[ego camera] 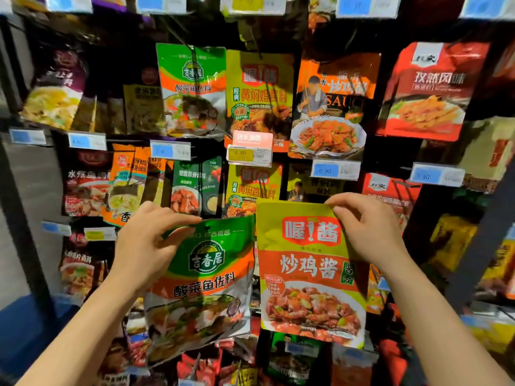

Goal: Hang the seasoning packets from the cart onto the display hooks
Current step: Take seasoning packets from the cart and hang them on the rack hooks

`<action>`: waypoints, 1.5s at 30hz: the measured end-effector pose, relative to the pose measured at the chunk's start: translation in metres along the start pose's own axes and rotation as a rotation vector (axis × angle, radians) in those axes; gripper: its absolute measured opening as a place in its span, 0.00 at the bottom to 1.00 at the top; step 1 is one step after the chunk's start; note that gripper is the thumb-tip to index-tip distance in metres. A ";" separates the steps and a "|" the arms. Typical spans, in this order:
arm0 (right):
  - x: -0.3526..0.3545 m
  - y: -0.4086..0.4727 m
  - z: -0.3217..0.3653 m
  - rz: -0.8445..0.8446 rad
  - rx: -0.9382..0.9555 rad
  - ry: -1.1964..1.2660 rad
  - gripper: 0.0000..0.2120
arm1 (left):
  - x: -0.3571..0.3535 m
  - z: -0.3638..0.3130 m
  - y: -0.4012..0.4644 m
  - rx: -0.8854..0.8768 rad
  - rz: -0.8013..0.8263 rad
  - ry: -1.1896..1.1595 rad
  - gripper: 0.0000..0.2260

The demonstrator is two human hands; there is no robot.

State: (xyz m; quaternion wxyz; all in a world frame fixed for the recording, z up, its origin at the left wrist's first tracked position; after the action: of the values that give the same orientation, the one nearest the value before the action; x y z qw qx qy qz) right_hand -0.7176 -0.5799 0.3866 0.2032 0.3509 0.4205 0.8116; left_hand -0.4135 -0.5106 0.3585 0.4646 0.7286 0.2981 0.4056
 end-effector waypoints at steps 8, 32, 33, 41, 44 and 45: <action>-0.009 0.006 0.002 0.021 -0.095 0.008 0.09 | -0.002 0.019 0.015 -0.032 -0.008 -0.016 0.11; -0.157 -0.002 0.021 0.017 -0.398 0.196 0.13 | 0.052 0.152 -0.014 0.058 0.042 0.115 0.10; -0.161 -0.003 0.021 0.031 -0.399 0.204 0.13 | 0.049 0.154 -0.017 0.070 0.048 0.114 0.11; -0.196 0.013 0.009 0.176 -0.310 0.213 0.09 | 0.003 0.163 -0.016 0.134 0.061 0.102 0.11; -0.191 0.029 0.008 0.167 -0.284 0.270 0.14 | -0.010 0.160 0.002 0.115 0.029 0.078 0.11; -0.187 0.036 0.010 0.159 -0.266 0.282 0.14 | -0.013 0.160 0.008 0.115 0.016 0.070 0.10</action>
State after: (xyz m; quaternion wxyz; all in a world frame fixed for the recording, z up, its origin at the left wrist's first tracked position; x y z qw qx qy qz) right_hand -0.5858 -0.7115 0.3454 0.1222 0.2358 0.3048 0.9146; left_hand -0.2808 -0.5939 0.3235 0.4080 0.7418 0.3309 0.4169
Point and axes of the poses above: each hand's wrist, its own y-axis towards the middle knuckle, its own x-axis out of the back of the hand, z = x × y, the point moved 10 cm from there along y, towards the middle knuckle, and after that the axes turned 14 degrees about -z, right-handed, at the moved point
